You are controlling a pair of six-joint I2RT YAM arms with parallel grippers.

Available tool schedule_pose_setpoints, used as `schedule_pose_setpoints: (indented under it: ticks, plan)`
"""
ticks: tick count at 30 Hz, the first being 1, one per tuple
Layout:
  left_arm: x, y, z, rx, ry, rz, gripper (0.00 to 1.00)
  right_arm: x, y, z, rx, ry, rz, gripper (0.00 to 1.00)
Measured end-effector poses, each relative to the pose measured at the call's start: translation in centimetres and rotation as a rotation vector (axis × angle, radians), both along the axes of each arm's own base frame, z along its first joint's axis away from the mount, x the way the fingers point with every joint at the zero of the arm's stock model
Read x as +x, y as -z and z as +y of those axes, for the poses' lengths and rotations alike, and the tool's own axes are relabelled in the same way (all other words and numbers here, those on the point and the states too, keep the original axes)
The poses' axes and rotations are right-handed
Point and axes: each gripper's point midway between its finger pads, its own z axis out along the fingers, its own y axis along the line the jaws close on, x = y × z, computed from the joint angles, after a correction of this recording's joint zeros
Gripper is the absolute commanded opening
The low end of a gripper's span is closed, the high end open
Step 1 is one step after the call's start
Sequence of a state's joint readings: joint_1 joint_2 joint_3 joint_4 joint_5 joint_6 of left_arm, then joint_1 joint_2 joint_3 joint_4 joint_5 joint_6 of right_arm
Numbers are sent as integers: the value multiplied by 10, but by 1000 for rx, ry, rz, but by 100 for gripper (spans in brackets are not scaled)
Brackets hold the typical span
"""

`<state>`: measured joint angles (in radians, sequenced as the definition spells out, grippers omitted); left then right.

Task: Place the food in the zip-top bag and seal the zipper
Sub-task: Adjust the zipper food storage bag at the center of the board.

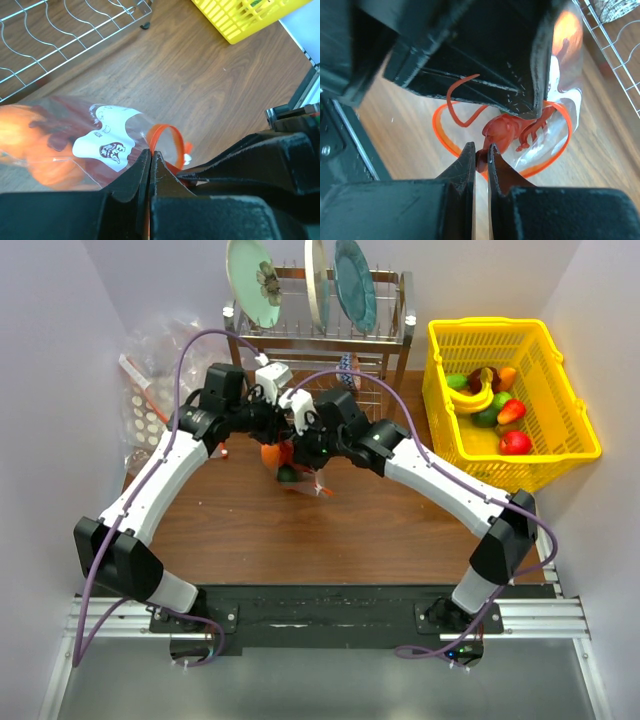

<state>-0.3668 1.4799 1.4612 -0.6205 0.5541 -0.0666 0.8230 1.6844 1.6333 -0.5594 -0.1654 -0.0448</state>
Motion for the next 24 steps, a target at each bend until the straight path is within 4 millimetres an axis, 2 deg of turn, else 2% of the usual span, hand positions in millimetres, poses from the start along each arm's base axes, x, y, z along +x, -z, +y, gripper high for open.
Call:
schedule_pose_setpoints:
  ticks: [4,10,18,21,24]
  plan:
    - [2,-2,0,-2,-3,-12,0,3,3,-3,58,53,-42,0]
    - [5,-7,-2,-20,4,-32,0,10,-6,-8,108,111,-96,0]
    - [6,-15,-4,-50,10,-30,0,12,-6,-13,147,154,-128,0]
    - [5,-25,-12,-104,30,-28,0,11,-17,-21,115,161,-131,0]
    - [4,-42,-22,-189,55,-33,0,5,-45,-31,74,152,-132,0]
